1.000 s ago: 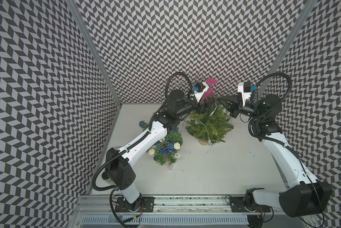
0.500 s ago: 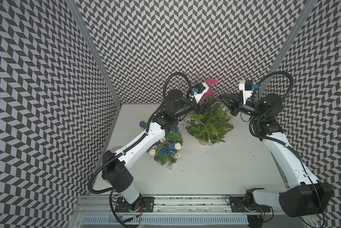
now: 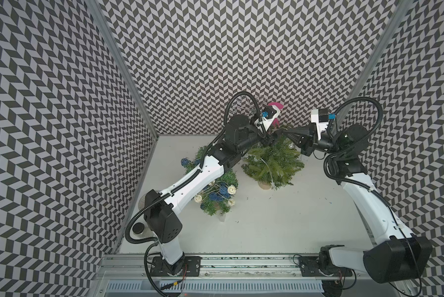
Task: Wrap string light around the christmas tree
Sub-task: Wrap the light string around the Christmas tree.
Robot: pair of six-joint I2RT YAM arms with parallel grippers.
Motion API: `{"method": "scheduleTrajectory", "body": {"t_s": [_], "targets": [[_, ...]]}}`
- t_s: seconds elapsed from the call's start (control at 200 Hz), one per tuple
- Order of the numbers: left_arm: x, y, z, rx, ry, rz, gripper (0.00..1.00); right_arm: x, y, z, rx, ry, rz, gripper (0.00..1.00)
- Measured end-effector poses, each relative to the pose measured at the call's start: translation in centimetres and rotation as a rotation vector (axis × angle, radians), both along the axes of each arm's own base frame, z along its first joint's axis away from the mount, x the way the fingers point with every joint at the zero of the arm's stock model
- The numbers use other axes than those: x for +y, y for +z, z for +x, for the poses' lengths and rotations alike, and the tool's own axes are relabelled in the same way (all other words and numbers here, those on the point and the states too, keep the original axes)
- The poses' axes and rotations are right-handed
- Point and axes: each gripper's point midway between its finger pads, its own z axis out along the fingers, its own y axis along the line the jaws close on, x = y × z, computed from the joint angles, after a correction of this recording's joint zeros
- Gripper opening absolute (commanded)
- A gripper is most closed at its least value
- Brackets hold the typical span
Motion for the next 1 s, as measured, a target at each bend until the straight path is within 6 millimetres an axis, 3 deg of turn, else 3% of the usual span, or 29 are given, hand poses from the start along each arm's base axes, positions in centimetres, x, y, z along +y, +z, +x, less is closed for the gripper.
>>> {"method": "scheduleTrajectory", "body": {"t_s": [0.05, 0.115, 0.18, 0.33, 0.39, 0.456, 0.556, 0.641, 0.711, 0.786, 0.856, 0.936, 0.996], "targets": [[0.4, 0.2, 0.4, 0.009, 0.039, -0.018, 0.66, 0.0, -0.2, 0.1, 0.006, 0.0, -0.001, 0.0], [0.9, 0.6, 0.9, 0.016, 0.088, -0.042, 0.58, 0.0, -0.4, 0.2, 0.012, -0.006, -0.001, 0.0], [1.4, 0.9, 1.4, 0.022, 0.135, -0.063, 0.57, -0.1, -0.3, 0.5, 0.008, -0.022, 0.002, 0.0], [3.0, 1.4, 1.6, 0.013, 0.225, -0.1, 0.6, -0.4, -0.4, 1.1, 0.007, -0.057, 0.009, 0.0], [3.5, 1.7, 1.6, 0.011, 0.248, -0.113, 0.65, -0.5, -0.6, 1.3, 0.012, -0.069, 0.011, 0.0], [4.3, 2.1, 1.7, 0.006, 0.274, -0.133, 0.76, -0.7, -0.7, 1.5, 0.014, -0.09, 0.015, 0.0], [5.0, 2.9, 1.6, -0.011, 0.296, -0.16, 0.75, -1.3, -0.5, 1.6, 0.003, -0.15, 0.027, 0.0], [4.7, 3.4, 1.2, -0.025, 0.281, -0.181, 0.58, -2.0, 0.2, 1.3, -0.021, -0.21, 0.044, 0.0], [3.8, 3.5, 0.6, -0.031, 0.236, -0.174, 0.6, -2.5, 0.9, 1.0, -0.046, -0.26, 0.056, 0.0], [3.0, 4.4, 0.3, -0.043, 0.184, -0.182, 0.67, -3.1, 1.6, 0.9, -0.066, -0.31, 0.065, 0.0], [2.4, 5.3, 0.3, -0.056, 0.149, -0.193, 0.67, -3.7, 1.9, 1.3, -0.066, -0.364, 0.074, 0.0], [1.8, 5.8, 0.5, -0.06, 0.13, -0.194, 0.6, -4.4, 1.6, 2.2, -0.041, -0.429, 0.08, 0.0], [1.6, 5.8, 0.6, -0.06, 0.122, -0.193, 0.35, -5.0, 1.2, 2.8, -0.015, -0.473, 0.081, 0.0]]}}
